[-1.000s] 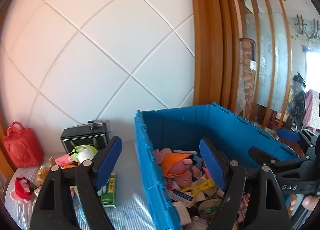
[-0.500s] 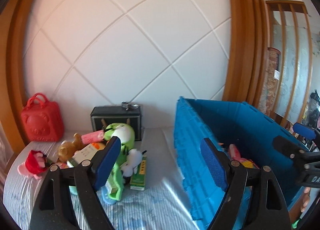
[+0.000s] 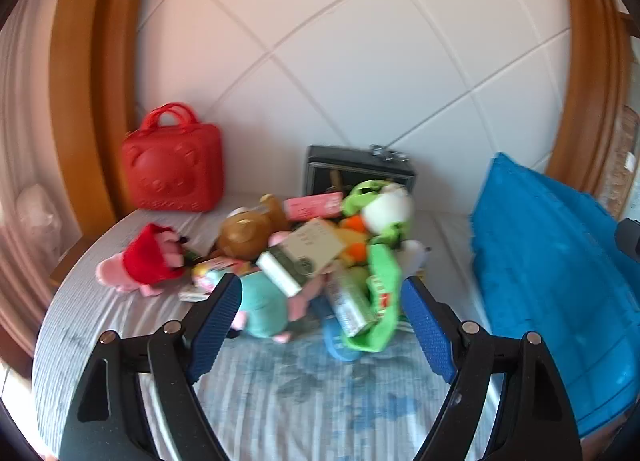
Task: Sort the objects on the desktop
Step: 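Move both tools back to the pile of toys and boxes, then grasp the white-green medicine box with the left tool while the right tool grasps the white tube box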
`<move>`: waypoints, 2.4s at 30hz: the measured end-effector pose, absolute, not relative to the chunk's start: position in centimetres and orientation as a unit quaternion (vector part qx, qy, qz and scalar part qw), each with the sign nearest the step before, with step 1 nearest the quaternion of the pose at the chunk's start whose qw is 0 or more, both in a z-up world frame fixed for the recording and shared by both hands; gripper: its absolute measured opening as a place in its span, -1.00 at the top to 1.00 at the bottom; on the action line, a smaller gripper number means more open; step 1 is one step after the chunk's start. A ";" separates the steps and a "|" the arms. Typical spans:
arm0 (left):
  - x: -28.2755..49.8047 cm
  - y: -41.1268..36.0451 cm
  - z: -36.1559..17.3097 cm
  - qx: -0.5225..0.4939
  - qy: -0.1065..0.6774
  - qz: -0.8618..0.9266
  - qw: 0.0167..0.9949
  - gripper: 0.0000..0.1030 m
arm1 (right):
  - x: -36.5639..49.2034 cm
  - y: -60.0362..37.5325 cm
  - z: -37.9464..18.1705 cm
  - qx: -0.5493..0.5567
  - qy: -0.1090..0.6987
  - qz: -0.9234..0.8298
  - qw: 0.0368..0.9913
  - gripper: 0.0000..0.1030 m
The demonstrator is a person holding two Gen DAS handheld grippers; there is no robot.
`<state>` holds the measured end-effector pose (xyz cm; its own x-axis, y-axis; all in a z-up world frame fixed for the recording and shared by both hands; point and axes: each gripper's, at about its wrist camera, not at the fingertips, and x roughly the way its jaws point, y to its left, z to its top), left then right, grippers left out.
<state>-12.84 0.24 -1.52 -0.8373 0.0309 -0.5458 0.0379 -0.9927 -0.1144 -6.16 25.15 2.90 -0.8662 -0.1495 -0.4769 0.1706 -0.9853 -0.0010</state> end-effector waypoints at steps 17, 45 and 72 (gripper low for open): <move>-18.8 -11.9 -11.8 0.391 0.070 -0.912 0.097 -0.59 | -17.2 19.6 -8.3 0.377 0.020 -0.922 0.081 -1.00; -39.6 0.6 -14.2 0.455 -0.109 -0.882 -0.057 -0.59 | -28.2 16.7 -18.8 0.502 -0.022 -0.857 0.116 -0.51; -27.3 -0.3 -22.2 0.504 0.004 -0.863 -0.037 -0.40 | -27.1 13.8 -22.2 0.512 0.014 -0.836 0.200 0.20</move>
